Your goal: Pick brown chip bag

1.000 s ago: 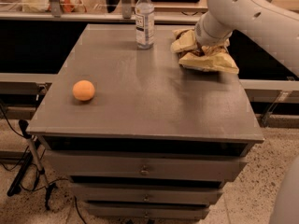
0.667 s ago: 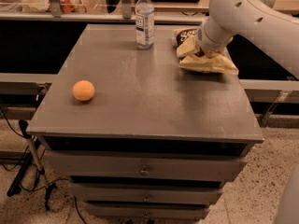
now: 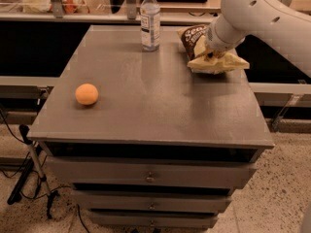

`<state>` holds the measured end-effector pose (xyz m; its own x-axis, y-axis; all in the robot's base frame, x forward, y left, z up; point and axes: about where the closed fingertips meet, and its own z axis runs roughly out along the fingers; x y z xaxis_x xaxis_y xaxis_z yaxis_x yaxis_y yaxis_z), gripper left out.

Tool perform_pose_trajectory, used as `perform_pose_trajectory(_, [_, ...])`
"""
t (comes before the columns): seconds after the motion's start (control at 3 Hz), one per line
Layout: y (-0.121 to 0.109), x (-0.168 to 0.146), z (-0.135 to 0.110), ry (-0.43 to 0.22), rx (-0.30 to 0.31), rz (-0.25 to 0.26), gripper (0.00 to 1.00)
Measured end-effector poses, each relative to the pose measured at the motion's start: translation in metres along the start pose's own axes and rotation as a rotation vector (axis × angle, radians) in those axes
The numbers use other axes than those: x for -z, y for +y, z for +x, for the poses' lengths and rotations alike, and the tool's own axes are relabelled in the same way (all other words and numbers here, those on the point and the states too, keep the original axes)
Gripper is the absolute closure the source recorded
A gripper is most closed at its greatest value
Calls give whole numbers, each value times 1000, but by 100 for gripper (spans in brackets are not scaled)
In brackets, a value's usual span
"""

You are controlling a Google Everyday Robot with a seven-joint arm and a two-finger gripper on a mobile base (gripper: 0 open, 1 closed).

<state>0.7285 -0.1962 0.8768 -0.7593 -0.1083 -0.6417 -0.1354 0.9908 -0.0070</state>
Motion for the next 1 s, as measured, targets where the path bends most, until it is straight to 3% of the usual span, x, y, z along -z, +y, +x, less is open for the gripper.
perform_pose_trajectory(0.33, [-1,18,-19,-47,31,10,93])
perform_pose_trajectory(0.67, [-1,37,-40,-104,64,20,100])
perform_pose_trajectory(1.0, [-3,58,-57,-164,89,37,100])
